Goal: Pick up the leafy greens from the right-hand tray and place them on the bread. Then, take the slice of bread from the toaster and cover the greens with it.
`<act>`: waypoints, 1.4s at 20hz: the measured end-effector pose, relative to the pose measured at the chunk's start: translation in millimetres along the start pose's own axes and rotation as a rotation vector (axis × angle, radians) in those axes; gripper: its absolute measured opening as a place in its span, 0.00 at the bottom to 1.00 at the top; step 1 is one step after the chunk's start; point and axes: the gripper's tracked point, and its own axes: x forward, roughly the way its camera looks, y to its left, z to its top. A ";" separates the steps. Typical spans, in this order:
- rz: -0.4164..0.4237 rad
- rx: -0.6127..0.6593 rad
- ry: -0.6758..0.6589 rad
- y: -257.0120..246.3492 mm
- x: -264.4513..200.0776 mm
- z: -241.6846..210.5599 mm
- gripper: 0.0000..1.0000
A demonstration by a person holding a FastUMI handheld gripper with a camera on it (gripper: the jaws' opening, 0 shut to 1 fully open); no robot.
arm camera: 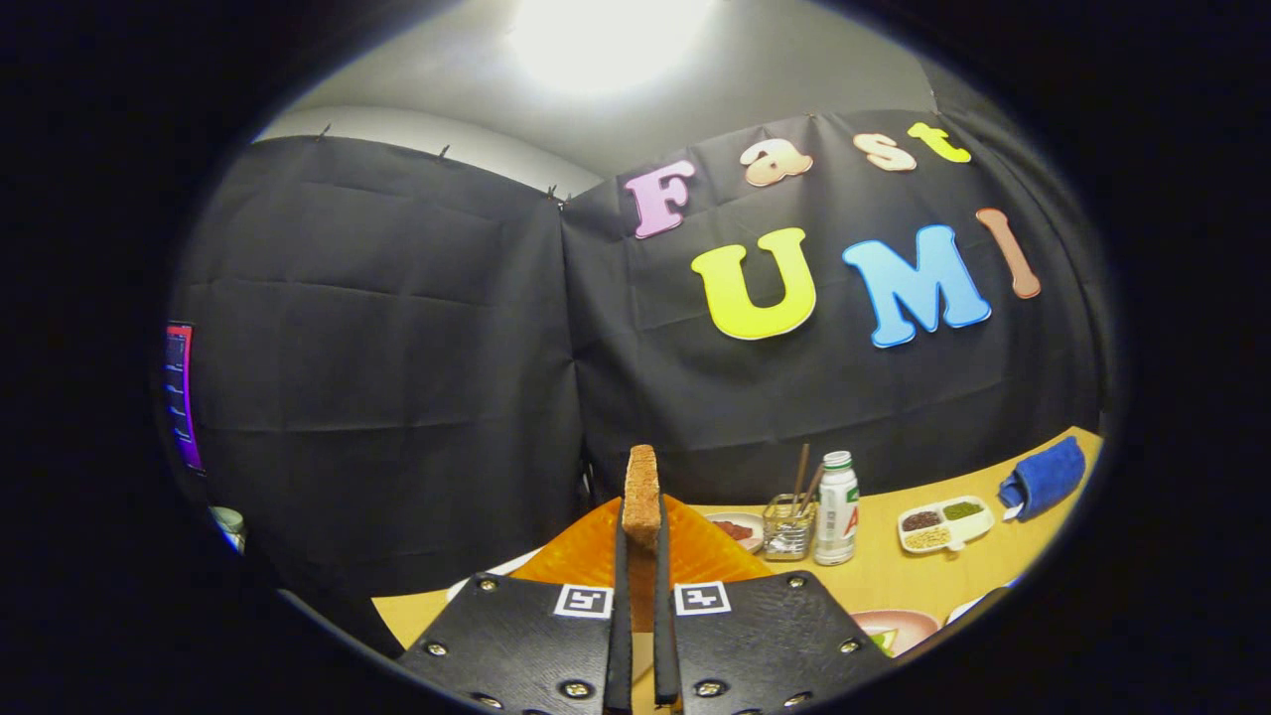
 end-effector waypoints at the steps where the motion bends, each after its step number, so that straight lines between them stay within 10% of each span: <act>1: -0.034 -0.015 0.004 -15.3 -7.1 -1.8 0.09; 17: -0.398 -0.120 0.188 -166.5 -95.2 -79.4 0.08; 28: -0.309 -0.175 0.264 -121.4 -77.8 -126.1 0.09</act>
